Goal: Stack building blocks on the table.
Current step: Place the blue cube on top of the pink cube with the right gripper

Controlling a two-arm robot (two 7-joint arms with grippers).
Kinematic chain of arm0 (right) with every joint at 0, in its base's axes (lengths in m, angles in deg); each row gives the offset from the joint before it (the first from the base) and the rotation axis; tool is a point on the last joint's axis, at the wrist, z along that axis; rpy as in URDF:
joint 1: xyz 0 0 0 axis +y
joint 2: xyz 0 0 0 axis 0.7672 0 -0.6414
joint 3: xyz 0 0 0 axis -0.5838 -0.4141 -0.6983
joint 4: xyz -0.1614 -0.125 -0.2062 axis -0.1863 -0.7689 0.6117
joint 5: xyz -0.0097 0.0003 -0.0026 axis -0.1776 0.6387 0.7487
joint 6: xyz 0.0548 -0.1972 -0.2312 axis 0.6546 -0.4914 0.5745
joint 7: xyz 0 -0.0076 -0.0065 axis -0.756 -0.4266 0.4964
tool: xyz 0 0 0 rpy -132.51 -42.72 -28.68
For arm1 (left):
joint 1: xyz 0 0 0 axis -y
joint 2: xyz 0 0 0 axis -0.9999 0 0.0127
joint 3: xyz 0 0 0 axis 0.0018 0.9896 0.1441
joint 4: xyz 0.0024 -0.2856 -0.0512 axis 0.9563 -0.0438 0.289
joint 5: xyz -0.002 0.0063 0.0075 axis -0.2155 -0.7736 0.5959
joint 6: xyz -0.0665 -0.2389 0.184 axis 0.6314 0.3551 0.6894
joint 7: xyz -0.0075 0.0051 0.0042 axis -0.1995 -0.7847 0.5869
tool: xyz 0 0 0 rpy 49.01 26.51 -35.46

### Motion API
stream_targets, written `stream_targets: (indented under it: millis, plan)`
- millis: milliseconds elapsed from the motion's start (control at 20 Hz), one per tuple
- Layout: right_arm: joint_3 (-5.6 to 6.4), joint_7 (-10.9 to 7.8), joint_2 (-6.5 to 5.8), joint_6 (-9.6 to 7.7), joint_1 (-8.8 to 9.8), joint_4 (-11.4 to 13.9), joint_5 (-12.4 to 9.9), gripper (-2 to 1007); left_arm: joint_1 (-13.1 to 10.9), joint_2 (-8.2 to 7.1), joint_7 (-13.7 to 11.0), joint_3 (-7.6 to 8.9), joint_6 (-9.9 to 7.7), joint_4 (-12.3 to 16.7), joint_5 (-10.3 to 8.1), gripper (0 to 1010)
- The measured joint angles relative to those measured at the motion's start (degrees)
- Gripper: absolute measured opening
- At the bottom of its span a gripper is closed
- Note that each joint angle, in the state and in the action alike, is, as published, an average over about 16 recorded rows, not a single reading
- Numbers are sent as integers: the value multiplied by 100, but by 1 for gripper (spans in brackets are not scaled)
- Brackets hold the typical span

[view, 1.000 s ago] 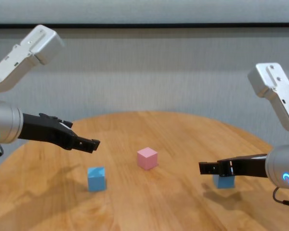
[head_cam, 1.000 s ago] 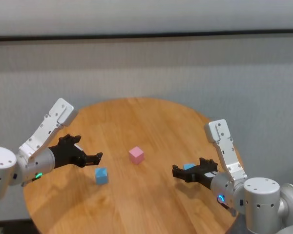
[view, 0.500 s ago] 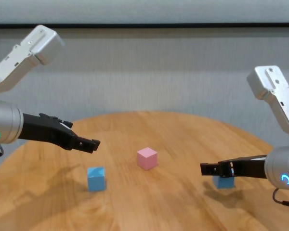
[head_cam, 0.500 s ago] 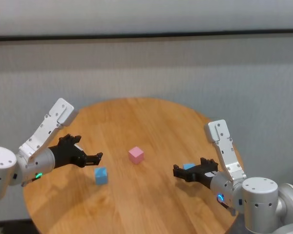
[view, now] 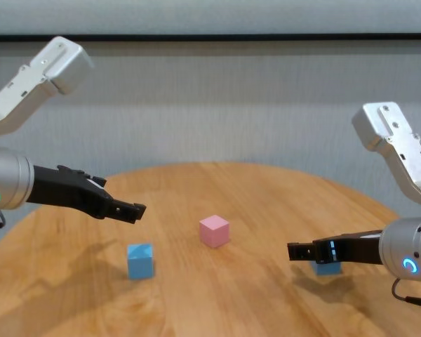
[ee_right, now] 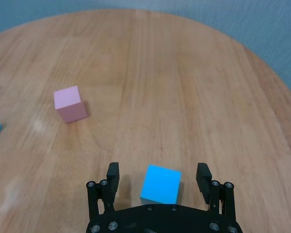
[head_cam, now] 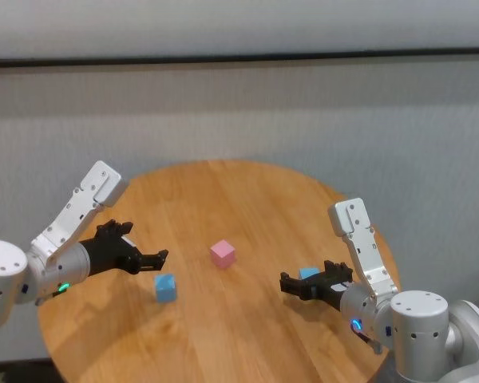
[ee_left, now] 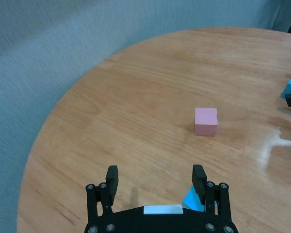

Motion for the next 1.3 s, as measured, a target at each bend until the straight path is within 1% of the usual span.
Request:
stream_targets:
  millis: [350,750,1050,1300]
  plan:
    - [26,-17,32,-2,-15,-44,94,1001,0,0,0,0,0,0,0,1001]
    - [84,-25,67,-83,-13,-43,172,984,0,0,0,0,0,0,0,1001]
    - [143,-30,100,-174,-10,-40,221,909,0,0,0,0,0,0,0,1001]
    - [197,-45,131,-240,-2,-35,265,790,0,0,0,0,0,0,0,1001]
